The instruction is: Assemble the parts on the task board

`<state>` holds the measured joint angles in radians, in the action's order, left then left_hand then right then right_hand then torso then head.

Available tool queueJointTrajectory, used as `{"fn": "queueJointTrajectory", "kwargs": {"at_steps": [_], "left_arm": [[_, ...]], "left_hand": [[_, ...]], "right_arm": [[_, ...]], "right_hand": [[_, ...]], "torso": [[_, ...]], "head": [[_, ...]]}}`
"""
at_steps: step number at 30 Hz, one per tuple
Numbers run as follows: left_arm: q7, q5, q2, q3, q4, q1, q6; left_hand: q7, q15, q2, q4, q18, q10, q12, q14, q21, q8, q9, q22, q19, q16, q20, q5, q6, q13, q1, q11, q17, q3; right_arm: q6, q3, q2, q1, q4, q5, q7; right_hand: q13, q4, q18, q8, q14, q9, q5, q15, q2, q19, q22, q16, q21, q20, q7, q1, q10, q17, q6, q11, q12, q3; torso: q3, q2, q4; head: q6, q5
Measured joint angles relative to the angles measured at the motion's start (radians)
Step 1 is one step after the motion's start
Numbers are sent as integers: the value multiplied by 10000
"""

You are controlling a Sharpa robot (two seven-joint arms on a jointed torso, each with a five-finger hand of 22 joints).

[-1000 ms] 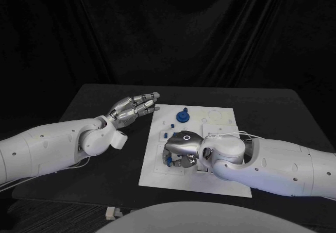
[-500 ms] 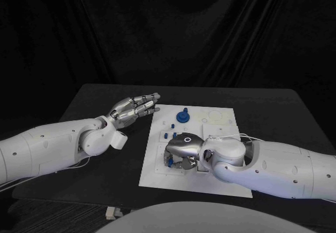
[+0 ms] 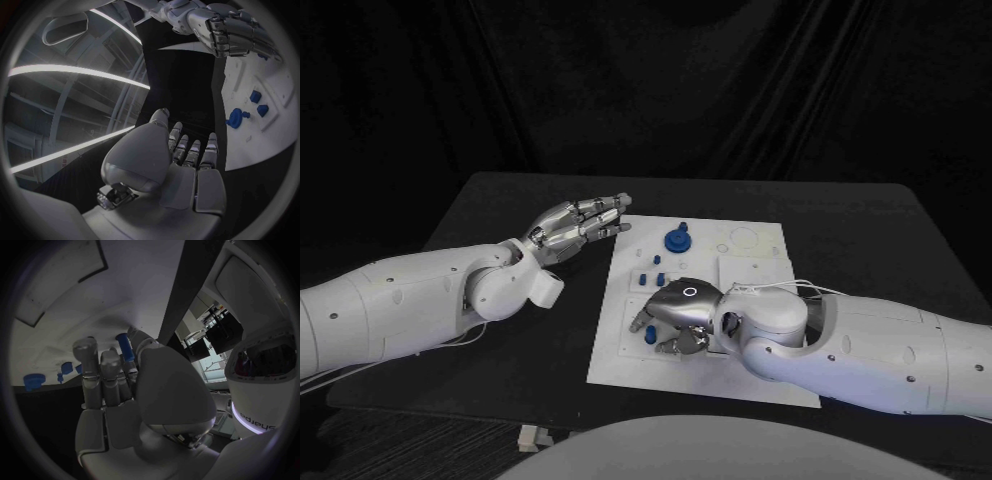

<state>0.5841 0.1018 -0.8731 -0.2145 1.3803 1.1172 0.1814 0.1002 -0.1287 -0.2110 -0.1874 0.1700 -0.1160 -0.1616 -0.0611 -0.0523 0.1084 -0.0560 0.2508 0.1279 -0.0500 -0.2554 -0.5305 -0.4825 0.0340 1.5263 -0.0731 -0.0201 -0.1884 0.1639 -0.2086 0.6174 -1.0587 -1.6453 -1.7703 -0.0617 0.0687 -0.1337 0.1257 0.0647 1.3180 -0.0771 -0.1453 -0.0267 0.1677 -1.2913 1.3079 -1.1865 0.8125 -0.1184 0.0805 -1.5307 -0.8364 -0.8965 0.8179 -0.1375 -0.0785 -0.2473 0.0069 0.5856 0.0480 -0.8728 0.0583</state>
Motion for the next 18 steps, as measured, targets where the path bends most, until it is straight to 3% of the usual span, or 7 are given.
{"fn": "queueJointTrajectory", "kwargs": {"at_steps": [1,3,5,8,11,15,18], "left_arm": [[-4,0,2,0,-3,0,3],[-11,0,2,0,-11,-4,8],[-18,0,2,0,-16,-9,13],[-27,0,2,0,-20,-10,18],[-39,0,-1,0,-34,-13,22],[-48,0,-3,0,-52,-19,28],[-50,0,-3,0,-57,-25,32]], "left_hand": [[0,0,0,0,0,0,0,0,0,0,0,0,0,0,0,0,0,0,0,0,0,0],[0,0,0,0,0,0,0,0,0,0,0,0,0,0,0,0,0,0,0,0,0,0],[0,0,0,0,0,0,0,0,0,0,0,-1,0,0,0,0,0,0,0,0,0,0],[0,0,0,0,0,0,0,0,0,0,0,-1,0,0,0,0,0,-1,0,0,0,0],[0,0,0,0,1,0,0,0,0,0,0,-1,0,0,0,0,0,-1,0,0,0,-1],[0,0,0,0,1,0,0,0,0,0,1,-2,0,0,1,0,0,-1,0,0,0,-1],[0,0,0,0,0,0,0,0,0,0,1,-2,0,0,1,0,0,-2,0,0,0,-1]], "right_arm": [[1,0,8,0,0,0,1],[25,7,39,0,-1,0,13],[93,11,114,0,-23,0,37],[256,11,278,0,-110,0,97],[545,-3,515,-52,-283,0,202],[1068,-6,908,-363,-624,5,376],[1614,-4,1366,-783,-1039,112,559]], "right_hand": [[5,-301,-3,0,-359,95,0,-25,112,296,0,215,-486,-57,-155,-130,695,385,-792,-48,-27,444],[42,-1317,153,-45,-776,182,0,-89,471,625,0,373,-1036,-145,-350,-797,1638,830,-2025,-111,-273,1121],[44,-1606,152,-152,-956,260,0,-120,684,750,0,406,-1268,-214,-490,-941,2204,1047,-2912,-154,-399,1454],[43,-1658,153,-154,-971,312,104,-134,951,782,0,405,-1311,-246,-627,-760,2636,1152,-3654,-182,-470,1752],[80,-1669,153,-154,-971,316,238,-134,1079,783,-1,405,-1311,-247,-710,-626,2700,1155,-3908,-181,-693,1784],[136,-1669,151,-154,-971,315,401,-134,1030,782,-1,308,-1187,-246,-717,-476,2738,1109,-4020,-143,-956,1784],[200,-1657,151,-154,-967,306,419,-131,926,722,-2,201,-1100,-220,-677,-373,2727,1020,-3932,-136,-1261,1766]], "torso": [[0,0,0],[-1,0,1],[-1,1,1],[0,1,1],[0,-2,1],[0,-7,1],[0,-8,1]], "head": [[0,0],[0,-2],[0,-12],[0,-12],[0,-5],[0,-30],[0,-41]]}}
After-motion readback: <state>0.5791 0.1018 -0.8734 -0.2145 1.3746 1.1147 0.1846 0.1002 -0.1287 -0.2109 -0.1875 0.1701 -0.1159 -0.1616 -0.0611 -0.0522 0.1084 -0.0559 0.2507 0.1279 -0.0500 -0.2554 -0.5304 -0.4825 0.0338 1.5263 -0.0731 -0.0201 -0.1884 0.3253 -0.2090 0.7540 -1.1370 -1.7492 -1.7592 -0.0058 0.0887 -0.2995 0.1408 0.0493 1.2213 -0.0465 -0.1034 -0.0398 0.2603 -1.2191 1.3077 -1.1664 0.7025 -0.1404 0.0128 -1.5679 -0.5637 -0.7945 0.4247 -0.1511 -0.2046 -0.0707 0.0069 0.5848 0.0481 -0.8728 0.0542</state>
